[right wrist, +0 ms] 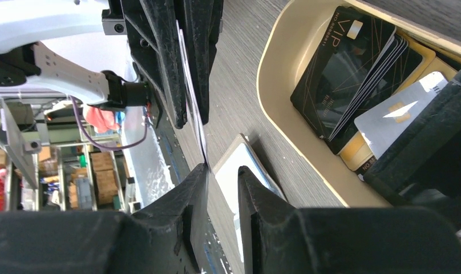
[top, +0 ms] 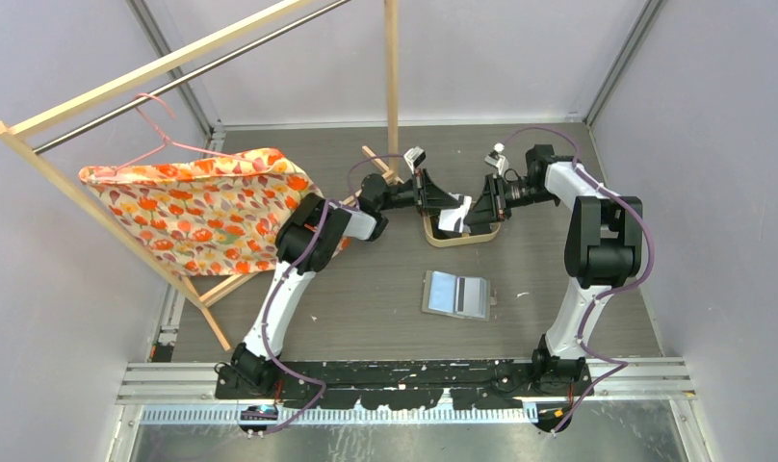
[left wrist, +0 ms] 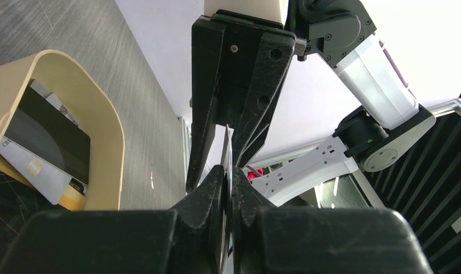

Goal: Put the credit cards into the card holder
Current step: Place the credit card in the storage box.

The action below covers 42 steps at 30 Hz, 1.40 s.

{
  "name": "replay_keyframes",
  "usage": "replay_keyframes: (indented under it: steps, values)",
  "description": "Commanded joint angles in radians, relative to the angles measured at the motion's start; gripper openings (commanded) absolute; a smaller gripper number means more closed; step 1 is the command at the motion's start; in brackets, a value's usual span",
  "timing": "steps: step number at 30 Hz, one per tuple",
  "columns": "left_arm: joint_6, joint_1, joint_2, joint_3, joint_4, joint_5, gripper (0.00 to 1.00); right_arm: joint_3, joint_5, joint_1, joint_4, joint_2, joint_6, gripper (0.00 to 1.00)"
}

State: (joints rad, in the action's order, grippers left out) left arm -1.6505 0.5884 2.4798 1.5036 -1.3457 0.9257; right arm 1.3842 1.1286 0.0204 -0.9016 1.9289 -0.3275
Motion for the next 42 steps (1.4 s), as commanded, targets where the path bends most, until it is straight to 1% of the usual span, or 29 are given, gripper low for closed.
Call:
replay_keyframes:
  steps: [1,7,11,14,17,19,22,25,29,31,37,40,42]
  values:
    - [-0.025,0.006,-0.016,0.039,-0.086,-0.012,0.09,-0.005,0.03,0.001,0.119,-0.008,0.113,0.28]
    - [-0.024,0.014,-0.011,0.042,-0.086,-0.002,0.09,0.0,0.095,0.007,0.122,-0.005,0.133,0.21]
    - [-0.025,0.018,-0.008,0.044,-0.086,0.003,0.1,0.014,0.112,0.009,0.102,0.003,0.118,0.13]
    - [-0.025,0.018,-0.009,0.042,-0.085,0.005,0.11,0.054,0.127,0.015,0.004,0.023,0.031,0.05]
    - [-0.023,0.018,-0.012,0.04,-0.086,0.009,0.15,0.094,0.131,0.031,-0.115,0.042,-0.069,0.01]
    - [-0.024,0.018,-0.013,0.04,-0.086,0.009,0.19,0.096,0.122,0.047,-0.123,0.042,-0.081,0.01]
    - [-0.028,0.017,-0.011,0.04,-0.086,0.007,0.22,0.079,0.093,0.057,-0.084,0.026,-0.051,0.01]
    - [-0.031,0.015,-0.009,0.037,-0.086,0.004,0.23,0.063,0.084,0.059,-0.046,0.012,-0.024,0.01]
    - [-0.032,0.009,-0.01,0.03,-0.086,-0.001,0.23,0.065,0.089,0.067,-0.046,0.012,-0.02,0.01]
    - [-0.032,0.006,-0.007,0.026,-0.085,-0.005,0.22,0.068,0.1,0.076,-0.056,0.01,-0.031,0.01]
    - [-0.034,0.003,-0.007,0.024,-0.086,-0.005,0.13,0.081,0.12,0.087,-0.094,0.008,-0.061,0.01]
    - [-0.029,0.004,-0.009,0.023,-0.086,-0.002,0.11,0.083,0.119,0.087,-0.1,0.009,-0.063,0.02]
    - [-0.018,0.004,-0.015,0.021,-0.078,0.003,0.09,0.094,0.127,0.087,-0.133,0.015,-0.077,0.17]
